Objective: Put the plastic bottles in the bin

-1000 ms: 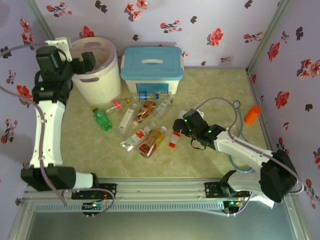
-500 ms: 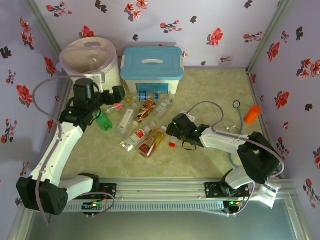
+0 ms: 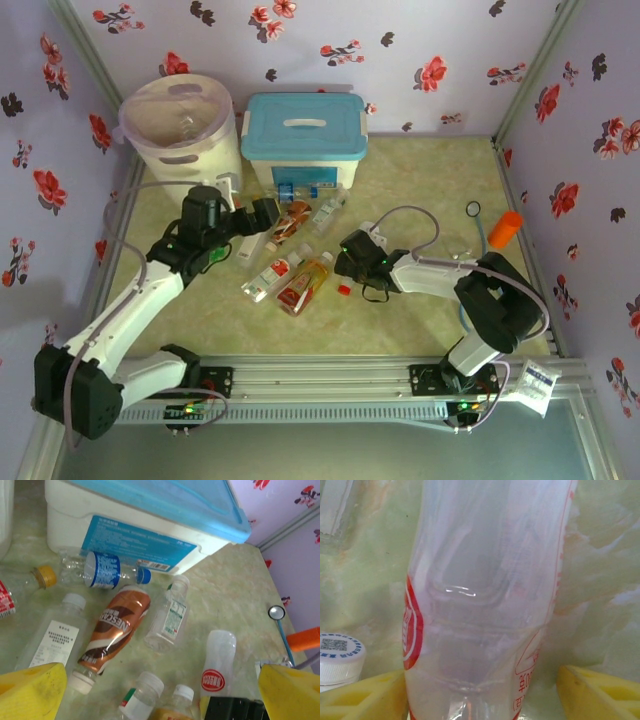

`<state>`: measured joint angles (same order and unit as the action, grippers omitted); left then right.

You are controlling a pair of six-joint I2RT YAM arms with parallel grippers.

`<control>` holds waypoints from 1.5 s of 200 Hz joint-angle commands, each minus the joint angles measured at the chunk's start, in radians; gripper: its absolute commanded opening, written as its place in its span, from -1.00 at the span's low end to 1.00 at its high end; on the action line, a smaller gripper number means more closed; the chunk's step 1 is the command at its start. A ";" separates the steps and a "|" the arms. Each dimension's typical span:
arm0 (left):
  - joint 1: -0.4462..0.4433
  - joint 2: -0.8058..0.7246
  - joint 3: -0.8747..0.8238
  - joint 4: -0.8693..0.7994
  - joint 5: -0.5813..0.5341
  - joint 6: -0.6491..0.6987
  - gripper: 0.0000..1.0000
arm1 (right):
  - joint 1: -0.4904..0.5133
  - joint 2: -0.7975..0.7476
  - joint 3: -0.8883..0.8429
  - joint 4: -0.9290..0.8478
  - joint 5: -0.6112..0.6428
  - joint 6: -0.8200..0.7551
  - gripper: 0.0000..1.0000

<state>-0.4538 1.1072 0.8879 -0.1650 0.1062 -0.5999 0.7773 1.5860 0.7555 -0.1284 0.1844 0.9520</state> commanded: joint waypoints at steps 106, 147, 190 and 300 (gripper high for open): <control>-0.017 0.143 0.014 0.384 -0.008 -0.150 0.96 | 0.002 -0.158 0.049 -0.203 0.190 -0.117 -0.62; -0.025 0.148 0.019 0.389 0.032 -0.167 0.97 | -0.047 -0.309 0.079 -0.236 0.159 -0.262 -0.58; -0.030 0.295 0.069 0.560 0.312 -0.258 0.99 | -0.078 -0.386 0.081 0.021 -0.334 -0.552 -0.48; -0.138 0.496 0.163 0.787 0.447 -0.379 1.00 | -0.078 -0.272 0.086 0.367 -0.539 -0.482 -0.41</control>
<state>-0.5488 1.5787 1.0138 0.5701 0.4740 -0.9649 0.6834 1.2804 0.8154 0.1608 -0.2718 0.4671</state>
